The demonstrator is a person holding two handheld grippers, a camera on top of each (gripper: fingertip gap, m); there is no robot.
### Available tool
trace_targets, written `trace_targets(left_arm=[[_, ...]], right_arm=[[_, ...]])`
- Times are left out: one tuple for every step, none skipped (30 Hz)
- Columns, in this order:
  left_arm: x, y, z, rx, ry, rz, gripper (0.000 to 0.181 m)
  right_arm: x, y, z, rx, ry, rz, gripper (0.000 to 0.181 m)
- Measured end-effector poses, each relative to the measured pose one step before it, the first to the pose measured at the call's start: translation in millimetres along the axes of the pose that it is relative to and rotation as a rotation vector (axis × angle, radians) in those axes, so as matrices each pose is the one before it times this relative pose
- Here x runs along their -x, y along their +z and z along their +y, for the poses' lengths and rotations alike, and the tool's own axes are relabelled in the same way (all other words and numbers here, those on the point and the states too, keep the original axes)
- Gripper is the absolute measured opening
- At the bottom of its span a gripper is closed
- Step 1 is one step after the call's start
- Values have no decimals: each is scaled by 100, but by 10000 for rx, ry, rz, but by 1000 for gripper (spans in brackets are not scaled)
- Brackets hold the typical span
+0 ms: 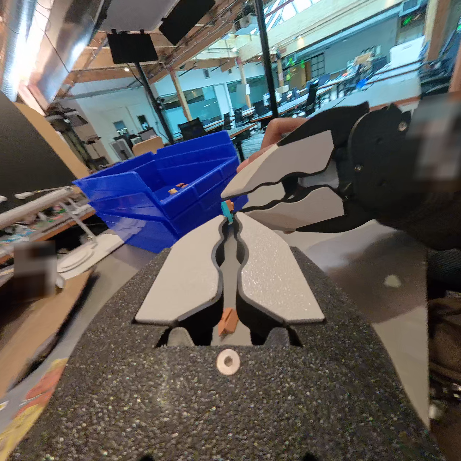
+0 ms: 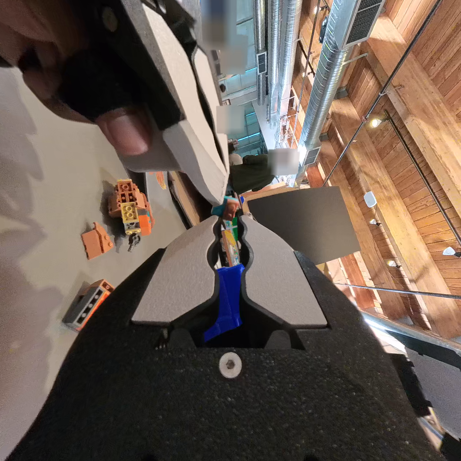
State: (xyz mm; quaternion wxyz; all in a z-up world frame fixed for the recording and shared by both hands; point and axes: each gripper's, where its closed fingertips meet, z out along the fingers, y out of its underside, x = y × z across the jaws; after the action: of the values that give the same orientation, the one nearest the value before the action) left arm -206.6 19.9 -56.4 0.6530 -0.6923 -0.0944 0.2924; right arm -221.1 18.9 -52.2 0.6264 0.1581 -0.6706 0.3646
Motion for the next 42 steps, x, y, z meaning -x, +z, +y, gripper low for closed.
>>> trace_targets(left_arm=[[-145,-62,-97,-106,-436,303,4],[-133,-75,-90,-110,-454,310,4],[-15,-72,-32,-73,-452,230,4],[-58,-59,-51,-95,-443,250,4],[-98,-73,-40,-86,-424,268,4],[-184,-62,-46,-101,-419,311,4],[-282,-49,-27,-85,-427,390,4],[-191,-18,-8,-73,-415,312,4],[-122,-35,-45,-74,-344,259,4],[-150,-25,-55,-67,-254,227,4],[-78,-5,-14,-35,-178,138,4],[42,12,67,18,-54,0,4],[24,31,94,60,61,-39,4],[-71,60,113,82,97,-3,4],[-176,110,157,113,83,73,4],[-125,96,144,92,84,41,4],[-84,48,66,54,87,24,4],[-159,25,48,54,119,56,3],[-231,39,39,45,157,84,3],[-250,34,33,49,200,76,3],[-243,36,67,78,247,63,3],[-248,46,113,105,253,60,3],[-250,66,111,95,235,58,4],[-212,63,96,82,211,41,3],[-204,80,113,92,202,43,4],[-223,82,117,102,217,58,4],[-215,78,78,69,204,49,4],[-182,88,67,70,170,43,4],[-129,67,95,83,147,22,4],[-71,79,130,93,108,-10,4],[-11,71,165,111,104,-37,4],[14,74,129,93,108,-52,4],[40,43,86,61,74,-60,4],[63,31,38,26,15,-48,4],[57,0,20,6,-46,-15,4],[72,-3,14,-6,-74,-10,4],[72,-8,12,-5,-67,-21,4],[72,-10,6,-6,-51,-27,4],[59,0,8,-4,-58,-15,4],[41,-1,15,-9,-75,5,4],[4,-14,-25,-29,-102,41,4],[-108,15,-42,-45,-122,104,4]], right_arm=[[-10,-182,-108,-96,206,-56,12],[23,-191,-117,-112,274,-82,12],[-36,-210,-202,-179,298,-45,12],[-63,-243,-290,-223,337,-43,12],[-126,-238,-356,-248,384,-16,10],[-154,-203,-328,-228,375,-22,11],[-126,-142,-234,-157,335,-40,11],[-28,-95,-143,-116,272,-85,11],[38,-77,-128,-108,220,-106,11],[171,-42,-79,-87,200,-174,11],[177,-4,-15,-46,184,-162,9],[27,7,31,-21,125,-30,9],[24,12,87,14,66,-18,9],[112,13,33,-15,77,-82,8],[236,-12,-13,-47,144,-170,7],[169,-30,-26,-49,190,-137,6],[57,-65,29,-24,184,-88,6],[61,-105,12,-36,182,-114,6],[75,-138,-62,-73,232,-145,6],[94,-159,-110,-98,291,-184,5],[130,-178,-81,-89,334,-239,6],[169,-186,-46,-54,336,-291,6],[186,-204,-7,-33,274,-287,6],[180,-192,34,-7,207,-262,7],[233,-183,69,23,172,-276,7],[232,-181,63,23,165,-275,7],[208,-177,32,12,142,-253,7],[171,-159,24,9,101,-206,7],[168,-125,74,57,64,-183,7],[134,-72,126,96,30,-155,7],[90,-32,188,130,-9,-122,8],[67,-11,176,132,-31,-96,8],[15,-1,134,103,-30,-62,8],[-24,24,88,70,-7,-30,8],[-21,32,71,51,22,-24,8],[-26,48,44,37,25,-11,8],[-42,43,30,23,7,18,8],[-37,54,33,13,8,23,8],[-27,56,41,6,15,16,9],[-16,36,27,-7,27,7,9],[2,29,13,-21,40,-13,10],[55,45,-2,-25,28,-42,11]])
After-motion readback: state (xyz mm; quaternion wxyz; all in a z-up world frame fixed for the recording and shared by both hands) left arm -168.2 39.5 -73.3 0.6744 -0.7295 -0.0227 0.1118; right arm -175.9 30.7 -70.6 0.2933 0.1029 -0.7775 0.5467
